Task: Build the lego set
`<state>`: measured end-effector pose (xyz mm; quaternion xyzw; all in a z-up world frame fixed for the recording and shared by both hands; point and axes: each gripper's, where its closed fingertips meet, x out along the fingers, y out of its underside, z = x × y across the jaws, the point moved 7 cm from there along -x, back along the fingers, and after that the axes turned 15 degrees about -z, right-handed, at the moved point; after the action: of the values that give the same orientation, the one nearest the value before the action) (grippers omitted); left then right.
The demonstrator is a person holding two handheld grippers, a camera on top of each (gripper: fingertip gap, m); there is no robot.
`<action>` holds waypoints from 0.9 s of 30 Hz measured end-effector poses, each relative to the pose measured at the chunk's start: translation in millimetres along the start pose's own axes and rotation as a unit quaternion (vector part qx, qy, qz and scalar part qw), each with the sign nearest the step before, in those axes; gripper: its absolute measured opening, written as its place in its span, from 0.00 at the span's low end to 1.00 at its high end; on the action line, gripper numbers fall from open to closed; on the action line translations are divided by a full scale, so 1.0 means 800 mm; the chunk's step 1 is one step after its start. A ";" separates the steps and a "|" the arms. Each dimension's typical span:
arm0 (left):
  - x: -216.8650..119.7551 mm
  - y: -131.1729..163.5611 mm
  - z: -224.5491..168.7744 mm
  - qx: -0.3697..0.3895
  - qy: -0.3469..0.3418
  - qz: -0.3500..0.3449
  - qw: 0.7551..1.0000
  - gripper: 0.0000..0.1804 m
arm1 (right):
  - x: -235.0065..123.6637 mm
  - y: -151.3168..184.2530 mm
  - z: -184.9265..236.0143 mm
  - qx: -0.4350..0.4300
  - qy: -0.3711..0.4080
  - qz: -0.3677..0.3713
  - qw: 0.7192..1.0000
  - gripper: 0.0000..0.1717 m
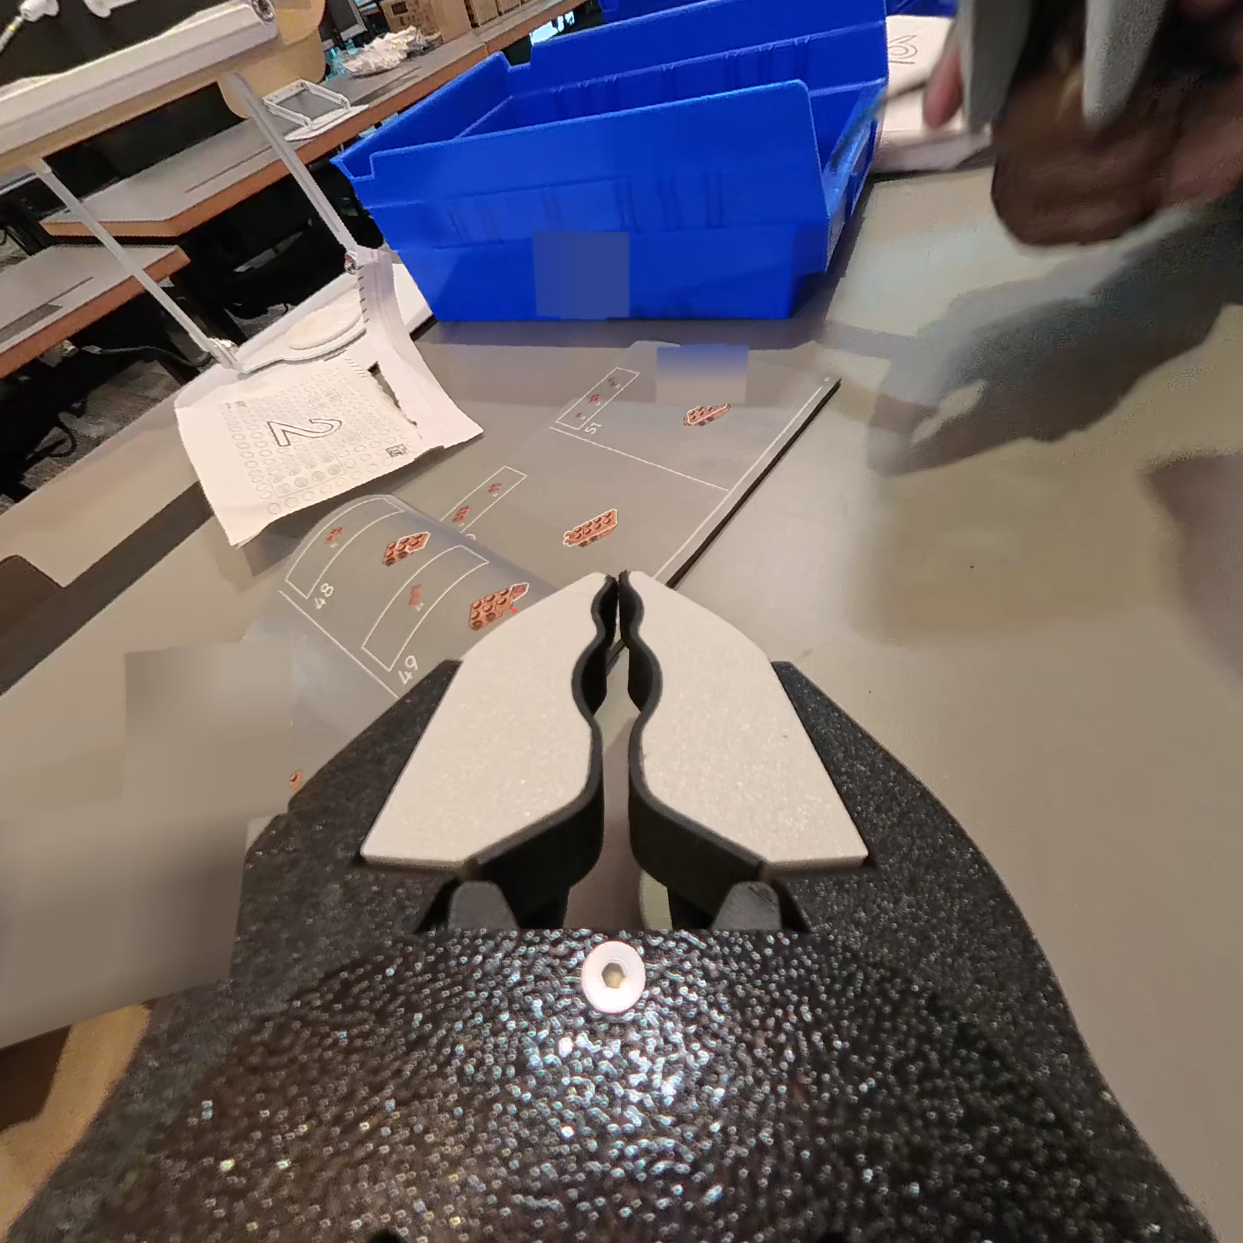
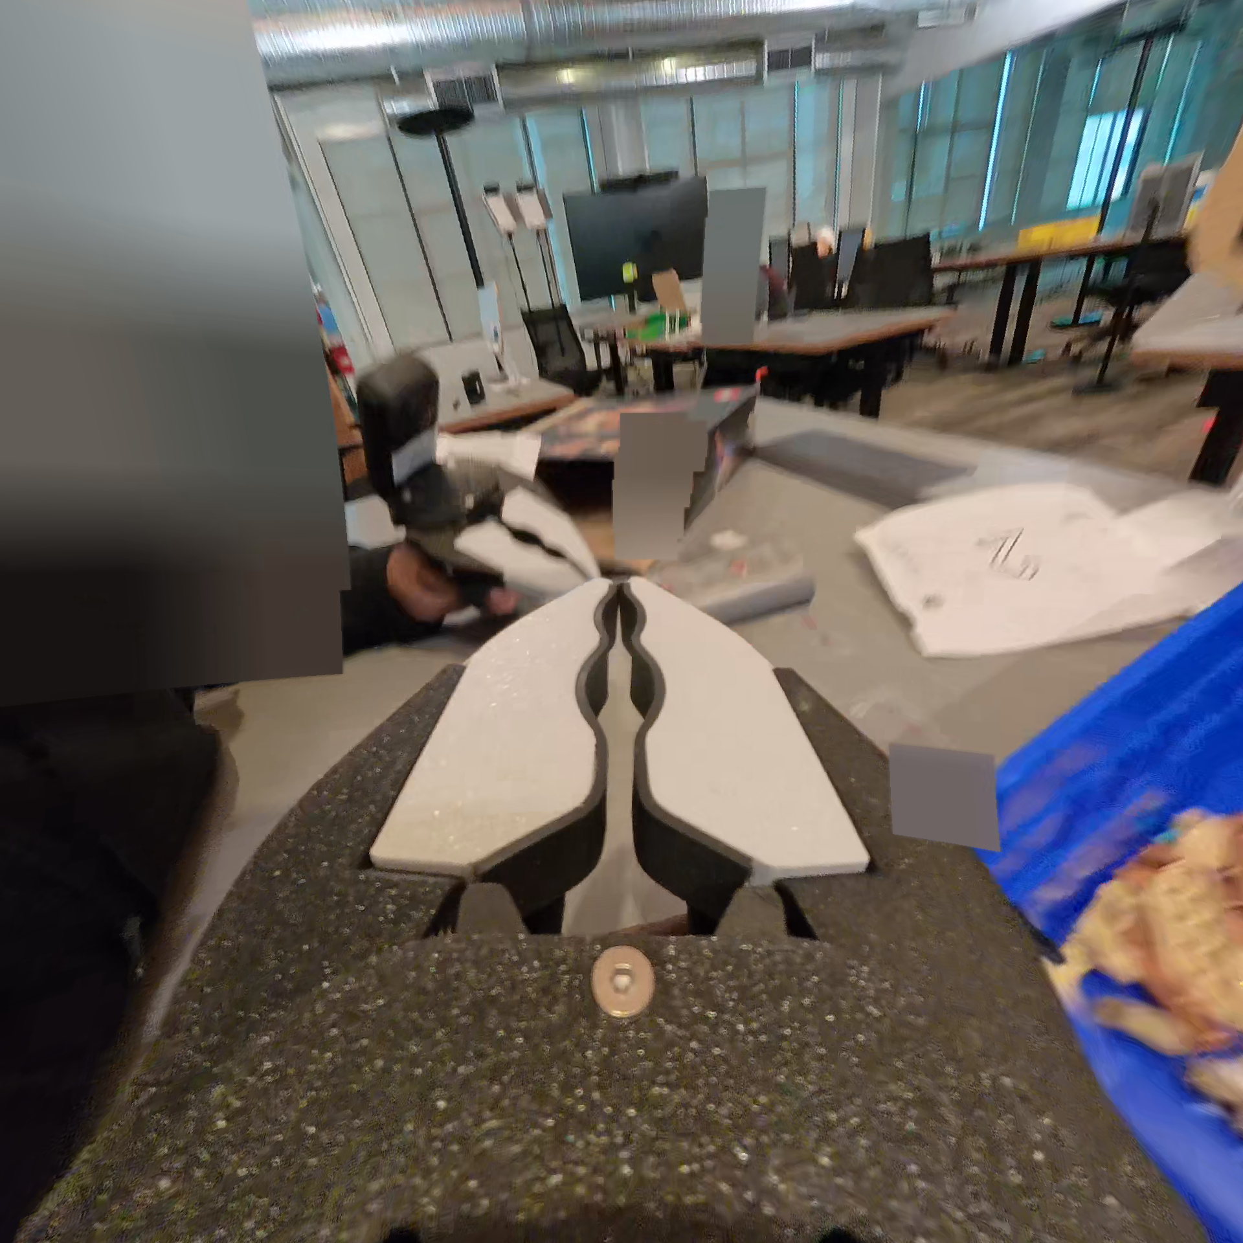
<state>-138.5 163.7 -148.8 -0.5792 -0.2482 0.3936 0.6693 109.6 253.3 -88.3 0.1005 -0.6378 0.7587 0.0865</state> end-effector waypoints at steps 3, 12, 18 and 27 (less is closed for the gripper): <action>-0.002 0.000 0.002 -0.002 -0.001 -0.002 1.000 0.00 | -0.010 -0.084 -0.046 -0.051 0.015 0.009 0.999 0.00; 0.000 0.002 -0.001 0.012 -0.003 0.008 1.000 0.00 | -0.017 -0.057 -0.243 -0.196 0.069 0.527 0.824 0.00; -0.002 0.002 -0.001 0.009 -0.002 0.008 1.000 0.00 | -0.019 0.005 -0.264 -0.151 0.008 0.635 0.758 0.00; -0.001 0.003 -0.005 0.023 0.005 0.015 1.000 0.00 | -0.037 0.016 -0.298 -0.137 0.070 0.651 0.743 0.00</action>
<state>-136.0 160.9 -152.2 -0.5694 -0.2270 0.4061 0.6777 124.7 486.1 -148.1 -0.4056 -0.6377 0.5397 -0.3709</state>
